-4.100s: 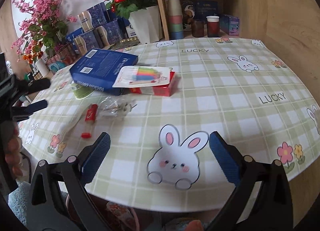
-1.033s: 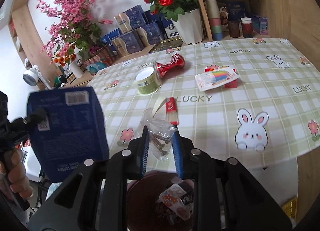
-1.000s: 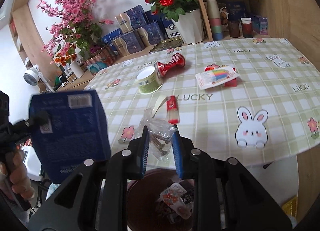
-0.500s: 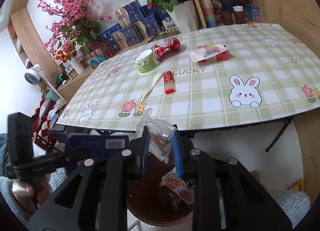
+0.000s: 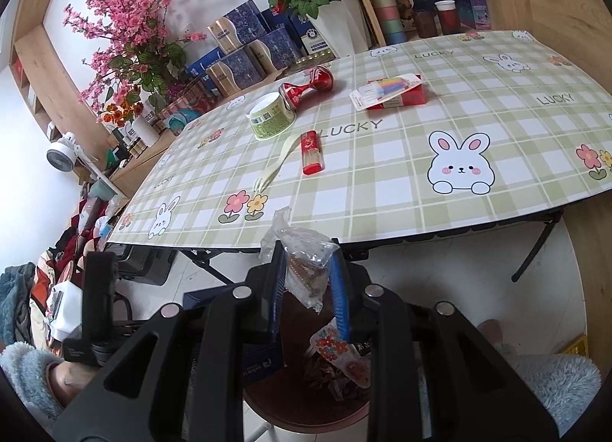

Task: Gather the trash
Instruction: 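Lower the box and the parts bag into the brown bin and open both tools, then grasp the white-lidded green cup with the left tool, then grasp the crushed red Coca-Cola can with the right tool while the left tool holds the cup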

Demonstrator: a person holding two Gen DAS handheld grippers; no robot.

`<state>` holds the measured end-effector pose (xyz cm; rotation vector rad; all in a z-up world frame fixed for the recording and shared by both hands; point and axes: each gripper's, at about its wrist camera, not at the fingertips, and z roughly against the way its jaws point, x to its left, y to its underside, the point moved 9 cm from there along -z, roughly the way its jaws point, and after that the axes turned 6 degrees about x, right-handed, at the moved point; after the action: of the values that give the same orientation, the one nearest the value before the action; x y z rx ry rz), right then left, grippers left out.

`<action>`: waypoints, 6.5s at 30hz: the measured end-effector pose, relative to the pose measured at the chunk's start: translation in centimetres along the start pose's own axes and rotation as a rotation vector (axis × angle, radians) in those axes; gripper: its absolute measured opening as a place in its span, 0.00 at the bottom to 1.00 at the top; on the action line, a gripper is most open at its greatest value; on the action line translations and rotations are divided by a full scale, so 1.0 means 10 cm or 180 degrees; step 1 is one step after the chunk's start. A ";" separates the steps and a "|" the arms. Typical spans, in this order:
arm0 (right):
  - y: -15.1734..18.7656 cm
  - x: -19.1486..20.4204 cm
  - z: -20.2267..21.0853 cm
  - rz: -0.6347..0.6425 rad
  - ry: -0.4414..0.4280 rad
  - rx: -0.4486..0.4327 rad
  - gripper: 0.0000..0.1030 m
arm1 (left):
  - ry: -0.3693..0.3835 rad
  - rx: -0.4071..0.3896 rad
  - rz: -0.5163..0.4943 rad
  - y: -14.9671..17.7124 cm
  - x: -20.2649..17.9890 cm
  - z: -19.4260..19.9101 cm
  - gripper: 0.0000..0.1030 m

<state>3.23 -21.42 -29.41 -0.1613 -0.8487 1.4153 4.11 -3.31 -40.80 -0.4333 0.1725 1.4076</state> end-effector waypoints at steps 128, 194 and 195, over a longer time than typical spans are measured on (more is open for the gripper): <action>-1.62 -0.83 -0.93 -0.0069 0.0619 -0.0015 0.94 | -0.0573 -0.1131 -0.0741 -3.32 -0.03 0.28 0.94; -2.83 0.11 -1.77 -0.0231 0.0235 -0.0195 0.52 | -0.0209 -0.1873 -0.0287 -2.04 0.50 1.77 0.70; -2.82 0.13 -1.70 -0.0200 0.0227 -0.0219 0.52 | -0.0209 -0.1877 -0.0306 -2.00 0.47 1.79 0.70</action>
<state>35.78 -19.38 -24.73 -0.2343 -0.8369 1.3150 21.98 6.01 -22.40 -0.8658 -0.3241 1.3618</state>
